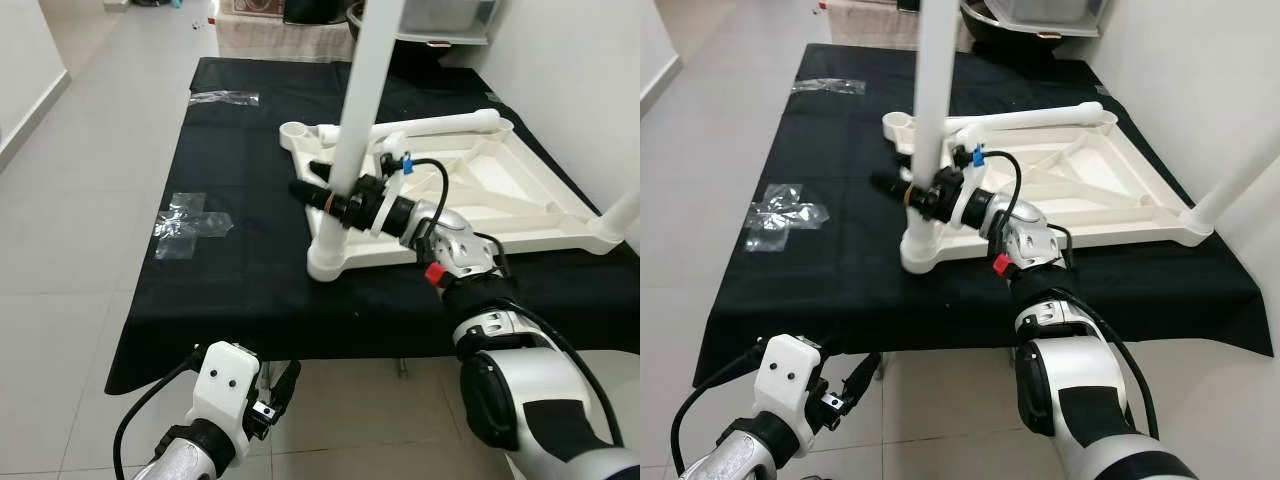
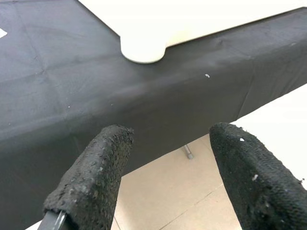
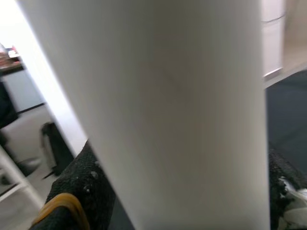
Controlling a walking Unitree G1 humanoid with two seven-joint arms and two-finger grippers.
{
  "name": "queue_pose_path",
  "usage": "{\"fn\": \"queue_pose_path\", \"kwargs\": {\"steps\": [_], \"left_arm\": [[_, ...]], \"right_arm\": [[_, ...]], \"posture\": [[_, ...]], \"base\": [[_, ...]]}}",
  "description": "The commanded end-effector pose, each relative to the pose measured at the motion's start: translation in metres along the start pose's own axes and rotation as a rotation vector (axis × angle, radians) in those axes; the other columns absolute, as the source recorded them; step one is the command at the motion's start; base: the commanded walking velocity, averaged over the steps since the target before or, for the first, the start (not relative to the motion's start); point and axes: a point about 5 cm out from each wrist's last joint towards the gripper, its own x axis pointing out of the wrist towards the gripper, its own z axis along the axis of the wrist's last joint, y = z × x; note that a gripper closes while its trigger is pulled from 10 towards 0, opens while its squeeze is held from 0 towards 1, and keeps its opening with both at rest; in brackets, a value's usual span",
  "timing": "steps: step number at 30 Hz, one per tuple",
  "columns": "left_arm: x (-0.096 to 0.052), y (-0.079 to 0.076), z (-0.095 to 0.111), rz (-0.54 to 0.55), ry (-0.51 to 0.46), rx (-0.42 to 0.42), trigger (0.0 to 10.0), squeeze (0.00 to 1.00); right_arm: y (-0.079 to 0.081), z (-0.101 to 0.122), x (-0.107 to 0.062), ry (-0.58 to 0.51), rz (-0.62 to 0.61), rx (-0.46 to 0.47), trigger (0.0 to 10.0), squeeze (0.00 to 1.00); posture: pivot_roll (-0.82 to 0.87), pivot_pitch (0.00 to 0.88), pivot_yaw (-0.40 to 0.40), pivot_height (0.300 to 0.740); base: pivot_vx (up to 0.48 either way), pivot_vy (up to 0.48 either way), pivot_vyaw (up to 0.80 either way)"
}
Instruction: Building children table
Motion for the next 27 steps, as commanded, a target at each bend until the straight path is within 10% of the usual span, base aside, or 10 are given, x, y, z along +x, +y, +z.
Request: {"fn": "queue_pose_path", "kwargs": {"steps": [1,2,3,5,6,16,22,27], "left_arm": [[-0.001,-0.003,-0.002,-0.003,0.014,-0.012,10.0,0.0],[-0.001,-0.003,-0.002,-0.003,0.015,-0.013,10.0,0.0],[-0.001,-0.003,-0.002,-0.003,0.015,-0.013,10.0,0.0],[-0.001,-0.003,-0.002,-0.003,0.015,-0.012,10.0,0.0],[-0.001,-0.003,-0.002,-0.003,0.015,-0.012,10.0,0.0],[-0.001,-0.003,-0.002,-0.004,0.017,-0.014,10.0,0.0],[-0.001,-0.002,-0.003,-0.008,0.018,-0.013,10.0,0.0],[0.0,-0.002,-0.003,-0.011,0.019,-0.01,10.0,0.0]], "right_arm": [[0.004,-0.001,0.008,0.017,0.049,-0.012,10.0,0.0],[0.005,0.0,0.008,0.017,0.065,-0.014,10.0,0.0],[0.005,0.0,0.011,0.02,0.054,-0.027,2.6,0.0],[0.005,0.0,0.012,0.021,0.039,-0.035,2.6,0.0],[0.003,0.0,0.015,0.012,-0.002,-0.055,0.0,0.0],[-0.016,-0.005,0.014,0.002,-0.522,-0.162,0.0,0.0],[-0.029,-0.018,-0.01,-0.036,-1.127,-0.095,0.0,0.0],[-0.021,-0.025,-0.012,-0.099,-1.384,-0.012,0.0,0.0]], "posture": [[0.15,0.138,-0.146,0.74],[0.15,0.138,-0.146,0.74],[0.15,0.137,-0.147,0.74],[0.15,0.137,-0.147,0.74],[0.15,0.137,-0.149,0.74],[0.15,0.132,-0.148,0.74],[0.14,0.126,-0.142,0.74],[0.14,0.123,-0.142,0.74]], "base": [[0.0,0.0,0.0],[0.0,0.0,0.0],[0.0,0.0,0.0],[0.0,0.0,0.0],[0.0,0.0,0.0],[0.0,0.0,0.0],[0.0,0.0,0.0],[0.0,0.0,0.0]]}}
